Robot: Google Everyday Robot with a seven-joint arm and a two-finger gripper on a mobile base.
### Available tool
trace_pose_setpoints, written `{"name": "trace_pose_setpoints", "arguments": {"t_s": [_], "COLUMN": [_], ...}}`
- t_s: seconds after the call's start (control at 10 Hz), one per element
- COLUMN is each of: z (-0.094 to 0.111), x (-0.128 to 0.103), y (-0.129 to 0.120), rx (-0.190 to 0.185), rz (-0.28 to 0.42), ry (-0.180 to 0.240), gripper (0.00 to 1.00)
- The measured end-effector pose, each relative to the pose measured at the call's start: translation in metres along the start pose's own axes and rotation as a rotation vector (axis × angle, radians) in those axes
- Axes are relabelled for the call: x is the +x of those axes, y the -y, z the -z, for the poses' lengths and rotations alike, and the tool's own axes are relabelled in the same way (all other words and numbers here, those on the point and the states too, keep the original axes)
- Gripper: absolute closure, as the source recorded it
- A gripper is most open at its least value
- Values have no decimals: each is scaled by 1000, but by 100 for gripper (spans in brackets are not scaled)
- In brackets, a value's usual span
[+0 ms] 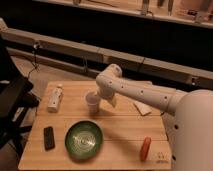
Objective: Pick up the ceramic cup
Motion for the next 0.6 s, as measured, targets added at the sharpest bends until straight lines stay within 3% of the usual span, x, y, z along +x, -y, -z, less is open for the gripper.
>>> {"name": "trace_pose_setpoints", "arguments": {"t_s": [0.4,0.6], "z": [-2,0], "x": [3,5], "y": [1,2], "rx": [-1,1], "rz": [3,5], "ry": [-2,-2], "gripper": [48,68]}}
